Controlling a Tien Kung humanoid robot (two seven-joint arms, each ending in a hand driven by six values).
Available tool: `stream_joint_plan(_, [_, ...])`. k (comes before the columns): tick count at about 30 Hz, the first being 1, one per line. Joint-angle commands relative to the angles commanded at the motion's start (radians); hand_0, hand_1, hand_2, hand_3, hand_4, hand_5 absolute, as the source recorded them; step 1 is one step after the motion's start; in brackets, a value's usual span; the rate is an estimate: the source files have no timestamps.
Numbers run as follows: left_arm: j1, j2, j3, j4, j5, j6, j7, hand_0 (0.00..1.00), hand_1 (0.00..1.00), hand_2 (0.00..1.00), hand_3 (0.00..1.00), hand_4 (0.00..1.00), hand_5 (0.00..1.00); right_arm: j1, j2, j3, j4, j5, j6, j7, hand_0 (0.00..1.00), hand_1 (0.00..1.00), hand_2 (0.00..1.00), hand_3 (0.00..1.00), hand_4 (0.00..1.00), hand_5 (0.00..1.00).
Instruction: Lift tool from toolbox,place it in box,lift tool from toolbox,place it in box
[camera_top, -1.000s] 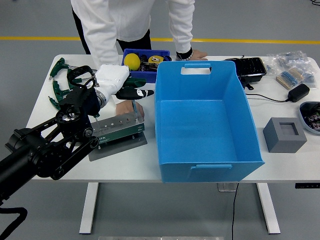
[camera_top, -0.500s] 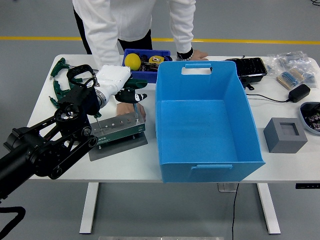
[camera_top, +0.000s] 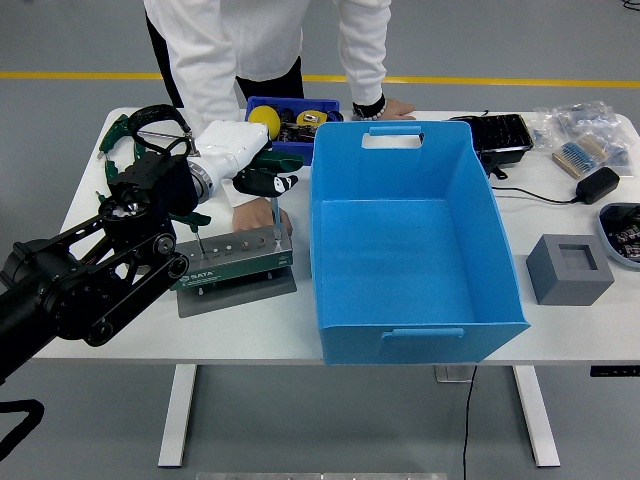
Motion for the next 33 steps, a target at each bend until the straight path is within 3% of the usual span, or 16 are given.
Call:
stream_joint_plan(10, [-0.074, 0.051, 0.000, -0.028, -0.074, -0.041, -0.013, 0.031, 0.002, 0.034, 0.086, 0.713, 0.599, -0.006, 0.002, 0.001, -0.001, 0.006, 0.000, 0.000, 0.770, 0.742, 0.798, 0.596, 0.823, 0.735])
stream_joint_plan(19, [-0.153, 0.084, -0.043, -0.134, -0.142, -0.069, -0.017, 0.033, 0.002, 0.032, 0.089, 0.719, 0.571, -0.012, 0.004, -0.006, -0.002, 0.012, 0.000, -0.001, 0.770, 0.741, 0.798, 0.595, 0.823, 0.734])
stream_joint_plan(28, [-0.215, 0.076, -0.092, -0.230, -0.150, -0.064, -0.015, 0.033, 0.002, 0.032, 0.092, 0.720, 0.571, -0.009, 0.003, -0.007, -0.002, 0.012, 0.001, -0.001, 0.771, 0.741, 0.798, 0.596, 0.823, 0.734])
stream_joint_plan(33, [-0.230, 0.047, -0.062, -0.271, -0.143, -0.045, -0.021, 0.032, 0.002, 0.032, 0.092, 0.727, 0.564, -0.008, 0.001, -0.009, -0.001, 0.011, 0.001, -0.002, 0.770, 0.741, 0.798, 0.596, 0.823, 0.734])
